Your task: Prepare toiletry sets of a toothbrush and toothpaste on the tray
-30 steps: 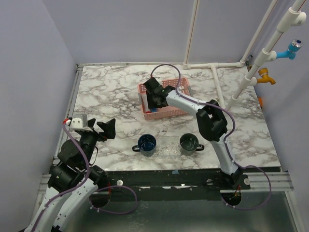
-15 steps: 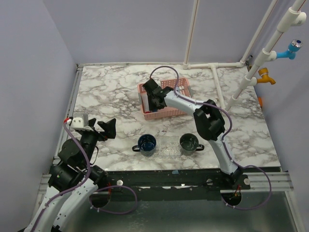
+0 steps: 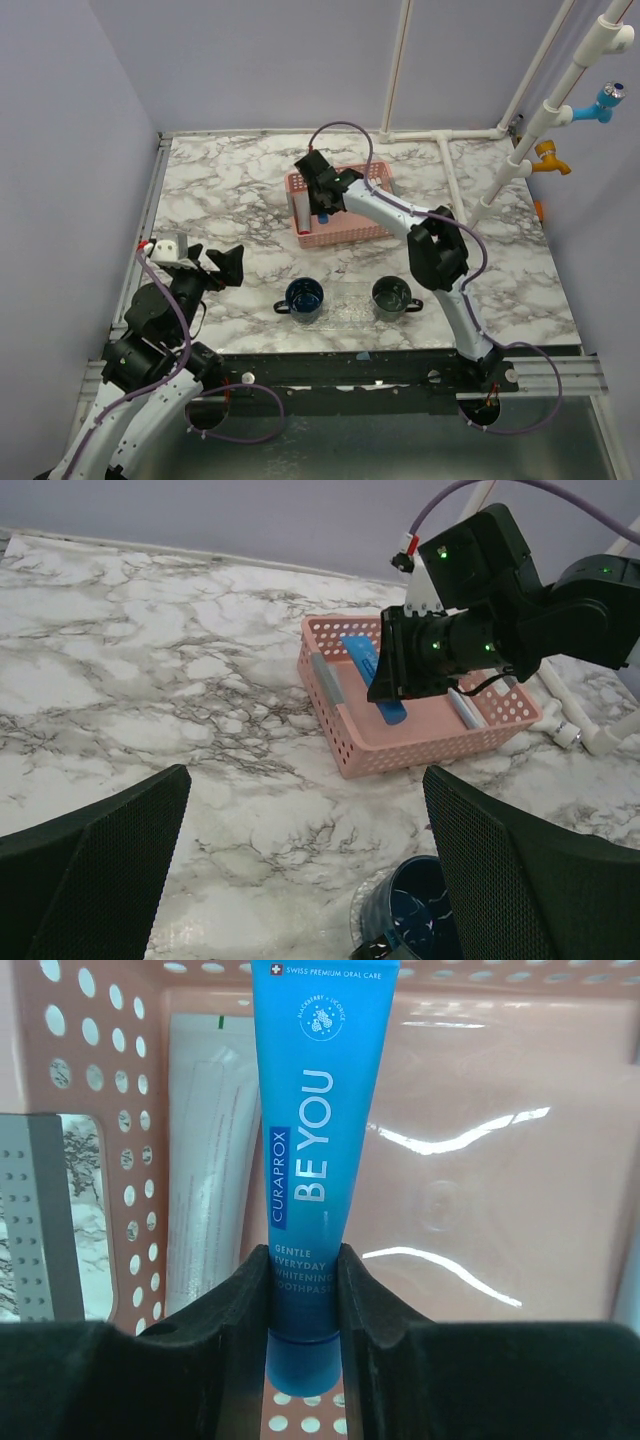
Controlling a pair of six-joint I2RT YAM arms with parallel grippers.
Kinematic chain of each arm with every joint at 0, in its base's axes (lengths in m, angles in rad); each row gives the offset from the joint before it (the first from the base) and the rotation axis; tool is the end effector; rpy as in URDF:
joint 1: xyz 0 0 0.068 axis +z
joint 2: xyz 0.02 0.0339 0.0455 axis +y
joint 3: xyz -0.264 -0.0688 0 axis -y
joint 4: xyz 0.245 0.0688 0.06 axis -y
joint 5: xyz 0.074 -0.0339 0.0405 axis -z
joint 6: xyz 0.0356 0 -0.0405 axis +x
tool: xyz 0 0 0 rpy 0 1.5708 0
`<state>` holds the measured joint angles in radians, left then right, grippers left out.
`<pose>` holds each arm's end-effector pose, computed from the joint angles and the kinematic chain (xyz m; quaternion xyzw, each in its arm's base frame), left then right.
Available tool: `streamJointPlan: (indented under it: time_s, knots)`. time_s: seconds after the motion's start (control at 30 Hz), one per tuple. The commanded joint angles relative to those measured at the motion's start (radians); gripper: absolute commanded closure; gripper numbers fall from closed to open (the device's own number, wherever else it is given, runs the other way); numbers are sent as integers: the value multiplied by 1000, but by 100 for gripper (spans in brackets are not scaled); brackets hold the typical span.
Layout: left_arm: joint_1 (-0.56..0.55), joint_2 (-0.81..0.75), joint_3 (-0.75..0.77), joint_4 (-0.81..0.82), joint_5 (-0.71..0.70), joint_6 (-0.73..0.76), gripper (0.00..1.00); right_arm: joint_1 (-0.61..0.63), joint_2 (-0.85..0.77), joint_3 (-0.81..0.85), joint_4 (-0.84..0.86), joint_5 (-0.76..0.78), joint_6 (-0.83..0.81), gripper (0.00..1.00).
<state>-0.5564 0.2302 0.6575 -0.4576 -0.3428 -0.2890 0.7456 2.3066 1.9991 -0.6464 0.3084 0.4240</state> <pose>0.0645 -0.0260 0.3266 -0.0234 0.7167 -0.1698 0.6759 0.3830 0.3389 0.2042 -0.1047 0.9368 0.0436 0.3309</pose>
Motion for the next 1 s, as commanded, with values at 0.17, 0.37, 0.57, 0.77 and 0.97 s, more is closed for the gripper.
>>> streamJointPlan:
  time_s: [0.17, 0.37, 0.57, 0.77, 0.97]
  knots:
    - [6, 44, -9, 29, 114, 19, 1, -6, -224, -93, 50, -23, -78, 76]
    - [6, 68, -8, 35, 160, 17, 1, -3, -392, -287, 168, -152, -101, 76]
    - [6, 87, -4, 51, 295, -32, 1, 31, -592, -498, 307, -249, -49, 79]
    - [6, 105, -13, 64, 427, -191, 1, 145, -755, -693, 482, -132, 74, 79]
    - [6, 118, -19, 56, 525, -295, 1, 218, -857, -803, 628, -46, 196, 79]
